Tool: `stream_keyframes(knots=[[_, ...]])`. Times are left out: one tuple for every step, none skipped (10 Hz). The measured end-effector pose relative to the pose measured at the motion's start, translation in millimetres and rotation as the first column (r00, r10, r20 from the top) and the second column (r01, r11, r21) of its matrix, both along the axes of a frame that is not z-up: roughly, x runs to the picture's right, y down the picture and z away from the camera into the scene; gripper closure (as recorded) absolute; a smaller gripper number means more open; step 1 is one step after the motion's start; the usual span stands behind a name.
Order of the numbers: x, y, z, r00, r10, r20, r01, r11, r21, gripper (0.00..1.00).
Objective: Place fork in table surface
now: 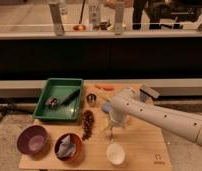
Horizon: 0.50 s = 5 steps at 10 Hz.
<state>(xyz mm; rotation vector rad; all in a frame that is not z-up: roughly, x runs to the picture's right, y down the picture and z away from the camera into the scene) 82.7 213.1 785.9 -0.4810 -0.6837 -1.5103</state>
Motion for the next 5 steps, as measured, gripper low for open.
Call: stream_keyframes(knots=[[0.1, -0.9, -0.4, 1.0, 0.001, -0.007, -0.001, 1.0, 0.004, 0.2], [0.6, -0.8, -0.4, 1.0, 0.001, -0.007, -0.001, 1.0, 0.004, 0.2], [0.3, -0.8, -0.4, 1.0, 0.0, -0.007, 0.0, 1.0, 0.004, 0.2], [0.2, -0.9, -0.4, 1.0, 0.0, -0.007, 0.0, 1.0, 0.004, 0.2], [0.5, -0.8, -0.4, 1.0, 0.001, -0.007, -0.001, 1.0, 0.004, 0.2]])
